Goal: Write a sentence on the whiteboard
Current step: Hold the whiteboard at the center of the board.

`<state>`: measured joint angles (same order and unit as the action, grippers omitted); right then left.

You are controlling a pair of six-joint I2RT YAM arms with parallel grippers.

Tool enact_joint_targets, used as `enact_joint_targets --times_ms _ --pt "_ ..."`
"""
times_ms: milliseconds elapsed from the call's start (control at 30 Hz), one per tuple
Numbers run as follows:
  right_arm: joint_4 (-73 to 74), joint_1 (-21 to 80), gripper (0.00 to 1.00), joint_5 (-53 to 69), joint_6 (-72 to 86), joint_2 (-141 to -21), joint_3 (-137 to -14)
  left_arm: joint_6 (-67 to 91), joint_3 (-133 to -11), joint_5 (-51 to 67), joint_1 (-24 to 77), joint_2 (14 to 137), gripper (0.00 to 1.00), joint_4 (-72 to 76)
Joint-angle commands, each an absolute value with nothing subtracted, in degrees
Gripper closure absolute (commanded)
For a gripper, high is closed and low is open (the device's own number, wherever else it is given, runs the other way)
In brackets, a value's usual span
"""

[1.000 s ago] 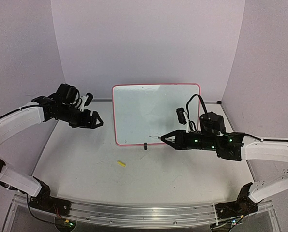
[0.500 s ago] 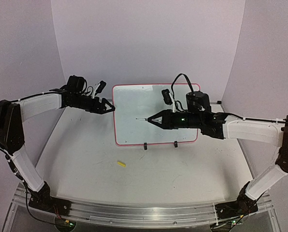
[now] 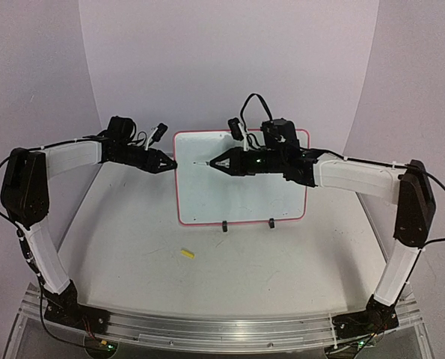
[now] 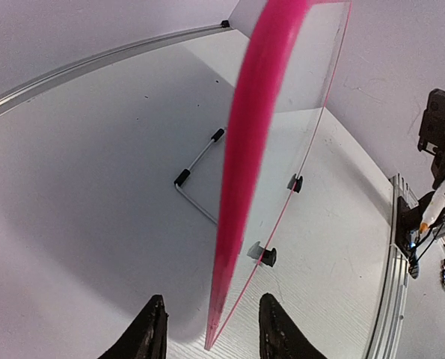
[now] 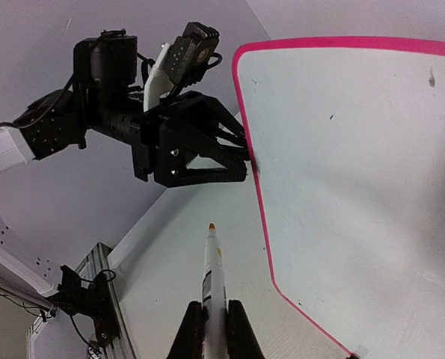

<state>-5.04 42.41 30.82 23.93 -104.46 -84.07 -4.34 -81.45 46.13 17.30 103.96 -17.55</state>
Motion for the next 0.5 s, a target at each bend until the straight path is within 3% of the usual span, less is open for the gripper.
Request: enact_joint_targets --times_ms 0,467 --pt "-4.38 42.45 1.00 31.90 22.31 -107.69 -89.85 -6.71 -84.76 49.25 17.14 104.18 0.62 -17.19" --pt "-4.31 42.45 1.00 30.06 22.34 -112.79 -96.04 -7.03 -86.29 49.99 17.18 106.43 0.79 -17.84"
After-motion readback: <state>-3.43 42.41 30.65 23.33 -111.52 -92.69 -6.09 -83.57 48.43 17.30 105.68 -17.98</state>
